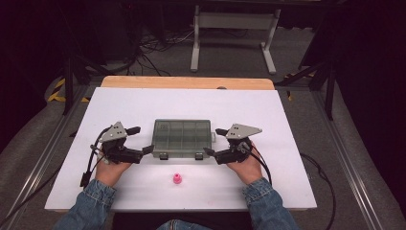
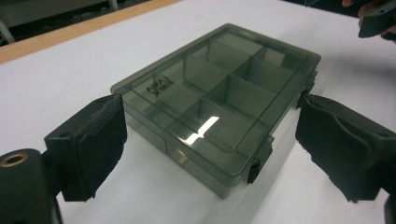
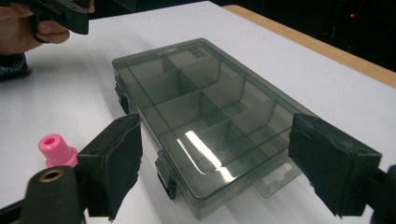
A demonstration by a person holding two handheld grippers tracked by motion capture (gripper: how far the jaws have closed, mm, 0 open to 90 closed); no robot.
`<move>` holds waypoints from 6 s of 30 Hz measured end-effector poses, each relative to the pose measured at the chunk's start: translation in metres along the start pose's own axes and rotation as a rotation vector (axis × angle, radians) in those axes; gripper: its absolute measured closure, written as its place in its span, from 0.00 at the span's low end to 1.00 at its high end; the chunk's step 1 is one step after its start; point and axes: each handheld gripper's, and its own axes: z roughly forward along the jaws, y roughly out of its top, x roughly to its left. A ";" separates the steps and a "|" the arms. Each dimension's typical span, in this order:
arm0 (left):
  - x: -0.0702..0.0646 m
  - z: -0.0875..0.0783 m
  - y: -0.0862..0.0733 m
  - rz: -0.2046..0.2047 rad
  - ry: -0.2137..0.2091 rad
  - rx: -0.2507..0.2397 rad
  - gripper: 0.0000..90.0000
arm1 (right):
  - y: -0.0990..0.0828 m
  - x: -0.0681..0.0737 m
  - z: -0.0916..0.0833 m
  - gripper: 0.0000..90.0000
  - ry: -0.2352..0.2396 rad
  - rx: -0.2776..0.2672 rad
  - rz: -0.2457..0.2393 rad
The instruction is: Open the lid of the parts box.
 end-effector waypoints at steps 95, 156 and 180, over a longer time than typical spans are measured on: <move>0.000 0.020 -0.019 0.083 -0.086 0.289 0.72 | -0.028 0.004 0.017 0.73 0.001 0.261 0.006; 0.000 0.004 -0.014 0.045 -0.107 0.064 0.96 | -0.010 -0.006 0.008 0.31 -0.060 0.092 0.021; -0.004 0.001 -0.014 0.050 -0.111 0.046 0.93 | 0.016 -0.016 0.019 0.41 -0.051 0.127 -0.088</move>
